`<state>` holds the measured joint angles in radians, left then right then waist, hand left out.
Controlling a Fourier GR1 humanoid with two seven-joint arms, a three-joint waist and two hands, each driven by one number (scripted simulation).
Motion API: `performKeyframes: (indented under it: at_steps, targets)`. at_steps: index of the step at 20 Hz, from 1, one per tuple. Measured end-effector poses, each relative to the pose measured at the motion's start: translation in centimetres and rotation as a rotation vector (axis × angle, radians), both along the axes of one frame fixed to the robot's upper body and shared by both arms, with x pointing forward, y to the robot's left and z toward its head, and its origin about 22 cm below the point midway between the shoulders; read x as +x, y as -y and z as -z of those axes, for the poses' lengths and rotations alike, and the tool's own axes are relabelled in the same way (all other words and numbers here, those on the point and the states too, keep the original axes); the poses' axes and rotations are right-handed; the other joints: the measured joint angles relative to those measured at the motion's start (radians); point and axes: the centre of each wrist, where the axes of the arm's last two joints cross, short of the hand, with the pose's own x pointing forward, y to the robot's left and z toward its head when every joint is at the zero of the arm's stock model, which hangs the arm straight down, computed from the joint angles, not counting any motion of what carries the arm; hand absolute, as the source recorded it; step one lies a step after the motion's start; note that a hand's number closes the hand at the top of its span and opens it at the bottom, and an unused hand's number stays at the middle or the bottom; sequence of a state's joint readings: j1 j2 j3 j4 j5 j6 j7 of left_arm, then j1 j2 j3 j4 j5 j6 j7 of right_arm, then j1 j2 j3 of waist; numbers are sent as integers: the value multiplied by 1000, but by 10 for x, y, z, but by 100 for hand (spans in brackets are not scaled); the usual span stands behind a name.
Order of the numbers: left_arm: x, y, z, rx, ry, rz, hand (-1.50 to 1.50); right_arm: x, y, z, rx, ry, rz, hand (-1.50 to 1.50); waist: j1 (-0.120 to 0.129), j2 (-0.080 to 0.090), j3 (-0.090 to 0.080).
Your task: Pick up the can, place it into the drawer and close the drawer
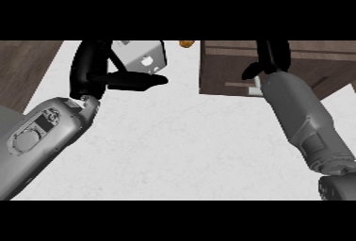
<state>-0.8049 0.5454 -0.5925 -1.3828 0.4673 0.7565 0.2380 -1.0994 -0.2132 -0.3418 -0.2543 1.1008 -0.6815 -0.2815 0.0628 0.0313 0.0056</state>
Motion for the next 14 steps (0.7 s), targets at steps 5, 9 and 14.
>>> performKeyframes:
  at_steps: [5, 9, 14]
  targets:
    - [-3, -6, 4, 2, -5, -10, -150, 3, -7, -7, 175, 10, -65, -150, -5, -2, 1]
    - [-6, -8, 12, -5, -14, -17, -150, 4, -20, -10, 359, 16, -114, -150, -12, -5, 1]
    - [-11, -17, 17, -9, -18, -40, -150, 7, -26, -16, 555, 12, -167, -150, -19, -10, 0]
